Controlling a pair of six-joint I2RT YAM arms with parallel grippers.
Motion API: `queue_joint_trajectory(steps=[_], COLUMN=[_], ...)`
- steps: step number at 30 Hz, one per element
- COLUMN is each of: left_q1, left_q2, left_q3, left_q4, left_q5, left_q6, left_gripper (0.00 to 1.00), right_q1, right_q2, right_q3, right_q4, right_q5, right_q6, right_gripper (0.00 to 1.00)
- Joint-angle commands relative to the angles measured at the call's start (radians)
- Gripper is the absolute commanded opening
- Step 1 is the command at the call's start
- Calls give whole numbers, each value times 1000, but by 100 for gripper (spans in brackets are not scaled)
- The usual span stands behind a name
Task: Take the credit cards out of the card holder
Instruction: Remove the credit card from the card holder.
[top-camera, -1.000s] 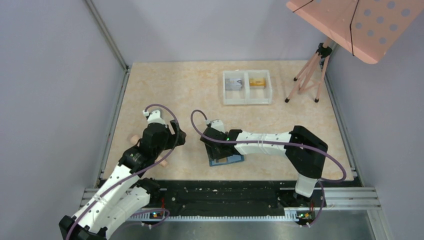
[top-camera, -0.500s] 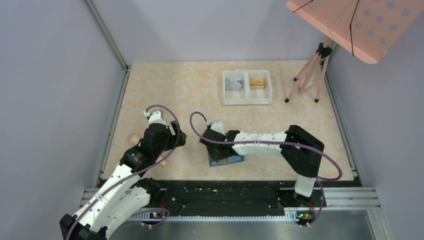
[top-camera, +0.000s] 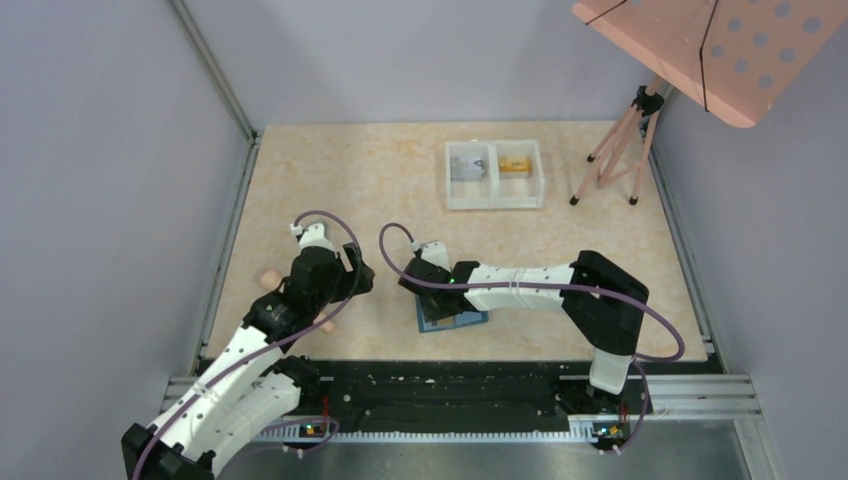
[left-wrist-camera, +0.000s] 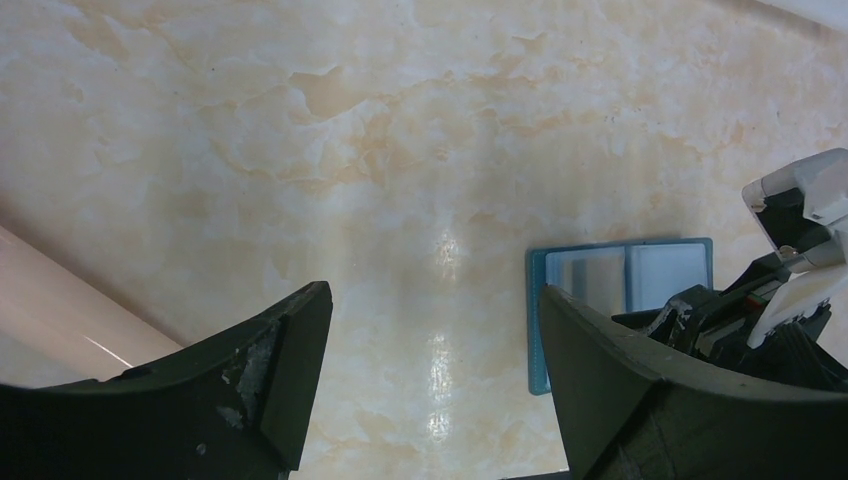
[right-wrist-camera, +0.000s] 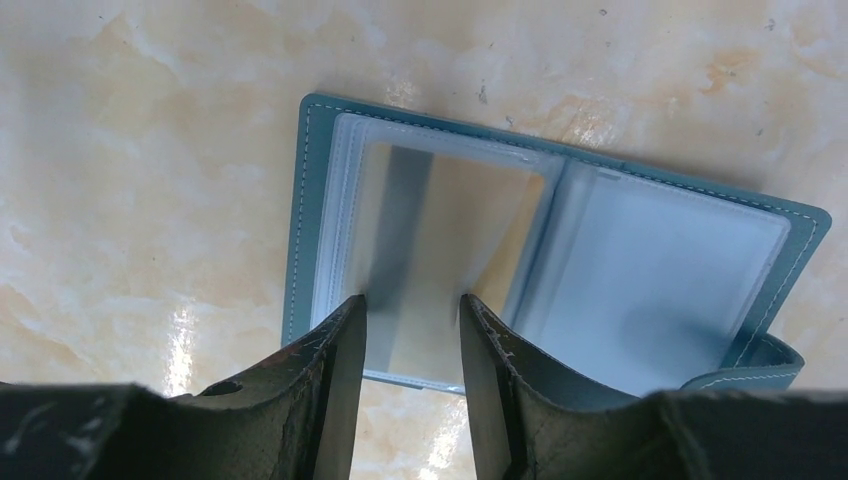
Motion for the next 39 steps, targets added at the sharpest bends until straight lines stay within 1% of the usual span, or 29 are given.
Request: queue_joint_trajectory(steps=[1,3,7,10,13,15,23,27,30,34,39], left_q1=[-2,-2,-2,-2,-2,-2,-1,-1,-1,-2,-1], left_q2=[8,14,28,38,39,30,-5,-3,-4,-5,-4], left_q3=[-14,-19,-33,-35,-30,-28,-29,-28,-29,-30,-35], left_q4=[49,57,78,84,80,77,65,60,60,60,62], left_q5=[25,37,69,86,85,76,61,61,62,62,62], left_q6=[-15,-23,-39,-50,-53,-54,-34,-33,-38,-40,-43], left_gripper=[81,81,81,80,80,80,80,80,80,80,80], right_q1=[9,9,7,8,8,8,9,11,15,17,16], right_q2=[-51,-59,-74,-89,-100,-94,-57,-39,-20,-4,9], right_q3=[23,17,3,-2,-3,-1,2,4,8,10,8], right_q4=[-6,-7,-5,-13,-8,1,0,0,-10,-26,-26], right_q5=[34,42,69,80,54,31,-2,-20,-14,4,6], right_q6=[4,4,-5,-4,6,10,21,17,16,17,18], right_gripper=[39,39,35,36,45,50,61,62,59,59,60])
